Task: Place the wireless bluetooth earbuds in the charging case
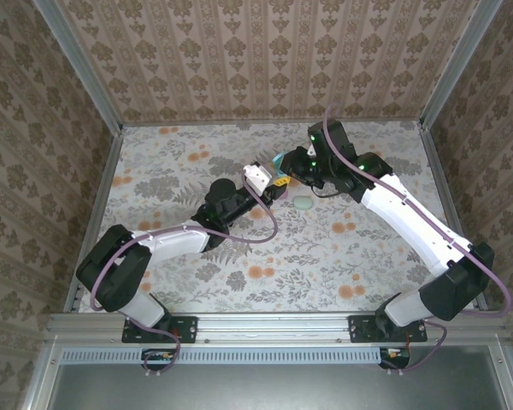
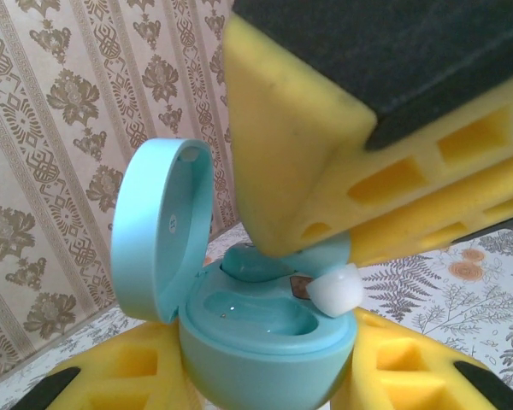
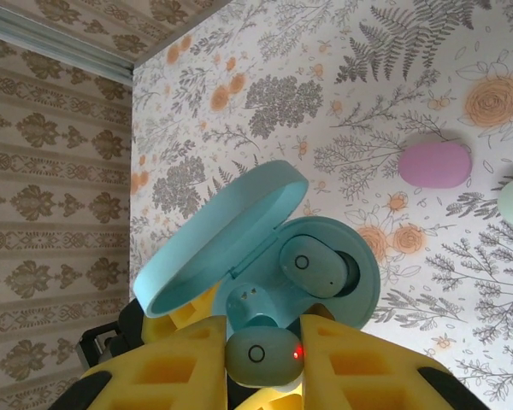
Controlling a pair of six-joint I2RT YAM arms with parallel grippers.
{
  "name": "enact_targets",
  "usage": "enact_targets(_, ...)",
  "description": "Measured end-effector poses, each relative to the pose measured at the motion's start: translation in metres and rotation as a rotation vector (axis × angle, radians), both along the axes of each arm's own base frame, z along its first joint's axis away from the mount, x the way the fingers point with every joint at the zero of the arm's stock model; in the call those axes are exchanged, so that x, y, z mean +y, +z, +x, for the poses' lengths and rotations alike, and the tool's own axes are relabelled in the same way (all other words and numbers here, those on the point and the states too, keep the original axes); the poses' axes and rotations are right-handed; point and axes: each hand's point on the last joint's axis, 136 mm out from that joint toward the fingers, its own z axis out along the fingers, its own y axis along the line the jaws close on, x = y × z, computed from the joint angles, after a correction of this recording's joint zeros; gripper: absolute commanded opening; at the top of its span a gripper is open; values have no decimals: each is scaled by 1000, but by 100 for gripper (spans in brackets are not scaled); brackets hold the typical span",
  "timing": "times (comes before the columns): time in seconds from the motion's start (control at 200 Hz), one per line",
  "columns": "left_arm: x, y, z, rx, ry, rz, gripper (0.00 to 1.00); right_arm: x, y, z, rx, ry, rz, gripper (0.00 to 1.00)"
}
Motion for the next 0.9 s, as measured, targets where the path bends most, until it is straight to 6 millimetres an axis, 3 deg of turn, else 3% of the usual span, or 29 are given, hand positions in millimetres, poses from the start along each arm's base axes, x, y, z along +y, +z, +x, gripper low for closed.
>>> enact_targets(0.21, -3, 3, -2, -4, -7, -5, 26, 4, 10, 2, -33, -1, 10, 25)
enact_targets(0.585, -4, 5, 1, 5, -2, -24, 26, 10, 4, 5, -38, -13, -32, 25)
enact_targets(0.9, -4, 5, 3, 10, 7, -31, 26, 11, 2, 5, -52, -20, -85, 31)
